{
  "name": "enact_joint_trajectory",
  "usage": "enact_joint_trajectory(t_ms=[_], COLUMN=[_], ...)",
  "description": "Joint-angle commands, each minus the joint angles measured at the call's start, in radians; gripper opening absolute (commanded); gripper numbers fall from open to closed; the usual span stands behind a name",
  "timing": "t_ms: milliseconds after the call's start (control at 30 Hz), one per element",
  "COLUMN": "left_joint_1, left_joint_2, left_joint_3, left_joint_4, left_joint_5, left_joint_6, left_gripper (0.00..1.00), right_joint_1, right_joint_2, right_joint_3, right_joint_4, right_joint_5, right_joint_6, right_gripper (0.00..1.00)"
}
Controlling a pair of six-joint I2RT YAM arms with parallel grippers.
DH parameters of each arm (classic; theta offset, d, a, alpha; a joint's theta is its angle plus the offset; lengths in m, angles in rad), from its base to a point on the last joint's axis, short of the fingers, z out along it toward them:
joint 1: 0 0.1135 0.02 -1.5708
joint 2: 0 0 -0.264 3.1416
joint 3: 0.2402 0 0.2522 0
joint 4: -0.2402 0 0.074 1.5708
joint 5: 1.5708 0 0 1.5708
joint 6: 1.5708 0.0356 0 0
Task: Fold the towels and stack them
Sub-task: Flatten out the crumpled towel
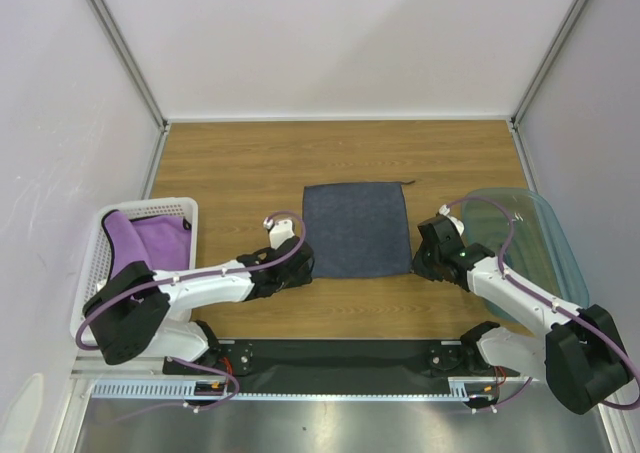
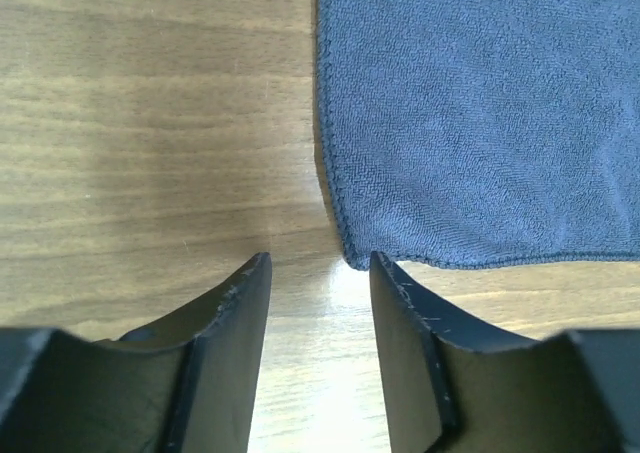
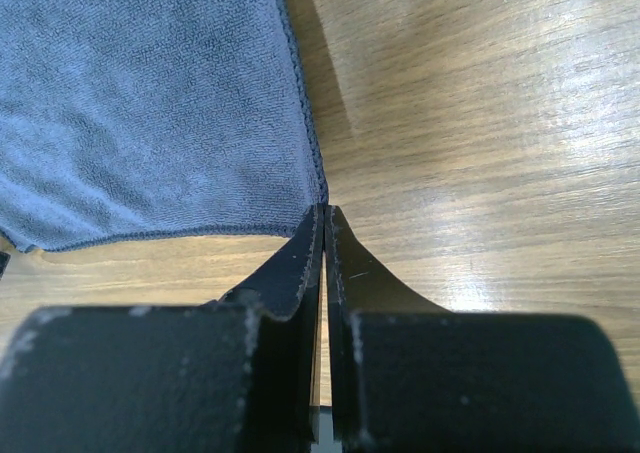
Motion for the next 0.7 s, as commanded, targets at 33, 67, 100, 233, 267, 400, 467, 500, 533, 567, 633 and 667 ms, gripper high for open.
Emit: enact_joint_trajectory(t_ms=[33,67,100,233,267,400,467,500,533,567,633,667], left_joint_1=[-0.004,-0.003,-0.001,-0.001,-0.001,-0.001,-0.003,-0.003,-0.003,-0.003,-0.003,-0.003], left_joint_2=[-0.011,-0.01,-0.004,0.022,0.03,0.053,0.064,0.07,0.077,0.082,0.087,0.093], left_joint_3=[-0.013,-0.016,-0.018,-0.015,-0.018,-0.032,-0.035,-0.036,-0.038,-0.039,-0.039,-0.036], left_joint_4=[0.089,0.102,0.112,0.141,0.153,0.184,0.188,0.198,0.201,0.204,0.208,0.21], left_joint_5=[-0.02,-0.02,-0.015,0.018,0.032,0.061,0.069,0.074,0.075,0.075,0.078,0.078], left_joint_6=[0.042,0.042,0.047,0.049,0.045,0.032,0.029,0.029,0.027,0.025,0.025,0.025], left_gripper=[0.52,0.53,0.53,0.52,0.51,0.49,0.49,0.48,0.47,0.46,0.42,0.41], right_joint_1=[-0.005,-0.005,-0.005,-0.004,-0.005,-0.007,-0.007,-0.005,-0.007,-0.007,-0.007,-0.007], right_joint_2=[-0.004,-0.005,-0.001,0.005,0.005,0.007,0.007,0.005,0.005,0.005,0.005,0.004], right_joint_3=[0.018,0.018,0.019,0.021,0.018,0.016,0.015,0.013,0.013,0.012,0.012,0.012], right_joint_4=[0.005,0.006,0.008,0.006,0.006,0.005,0.003,0.003,0.003,0.005,0.005,0.002], right_joint_5=[0.014,0.012,0.012,0.012,0.012,0.012,0.015,0.014,0.015,0.012,0.015,0.017], right_joint_6=[-0.009,-0.011,-0.011,-0.009,-0.011,-0.011,-0.009,-0.009,-0.008,-0.006,-0.004,-0.006], right_gripper=[0.0,0.0,0.0,0.0,0.0,0.0,0.0,0.0,0.0,0.0,0.0,0.0])
